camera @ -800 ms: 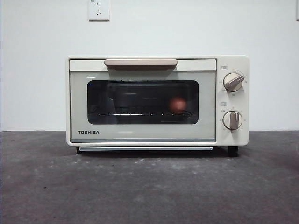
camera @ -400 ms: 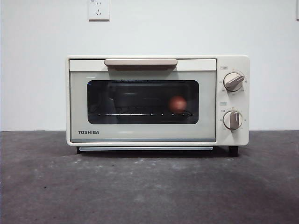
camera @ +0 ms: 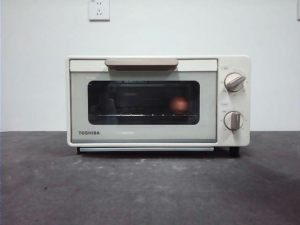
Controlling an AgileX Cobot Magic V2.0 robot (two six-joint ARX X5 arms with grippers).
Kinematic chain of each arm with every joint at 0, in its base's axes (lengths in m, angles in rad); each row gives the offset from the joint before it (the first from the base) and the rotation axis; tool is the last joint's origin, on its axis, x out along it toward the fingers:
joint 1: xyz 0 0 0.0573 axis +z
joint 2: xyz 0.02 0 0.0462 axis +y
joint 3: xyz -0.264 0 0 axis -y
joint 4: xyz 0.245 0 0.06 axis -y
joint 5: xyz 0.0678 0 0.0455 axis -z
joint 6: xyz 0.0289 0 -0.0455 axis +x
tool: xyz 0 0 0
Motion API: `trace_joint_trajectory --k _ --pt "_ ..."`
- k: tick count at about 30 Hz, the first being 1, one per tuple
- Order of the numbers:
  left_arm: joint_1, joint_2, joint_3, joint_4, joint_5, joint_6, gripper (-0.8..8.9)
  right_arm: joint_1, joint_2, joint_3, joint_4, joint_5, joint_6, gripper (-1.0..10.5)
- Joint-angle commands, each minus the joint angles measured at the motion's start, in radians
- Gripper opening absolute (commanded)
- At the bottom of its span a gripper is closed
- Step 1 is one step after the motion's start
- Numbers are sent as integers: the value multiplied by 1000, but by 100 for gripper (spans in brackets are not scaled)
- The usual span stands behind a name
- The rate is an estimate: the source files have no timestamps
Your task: Eggoven
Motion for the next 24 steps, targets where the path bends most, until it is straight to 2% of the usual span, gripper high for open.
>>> trace_joint_trajectory --k 1,6,24 --pt "2 -2 -28 5 0 -5 8 0 -14 -10 -24 -2 0 5" --pt "2 -2 -28 5 0 -5 8 0 -14 -10 -135 -2 4 5" --pt "2 -2 -28 5 0 -5 8 0 -14 -8 -56 1 3 5"
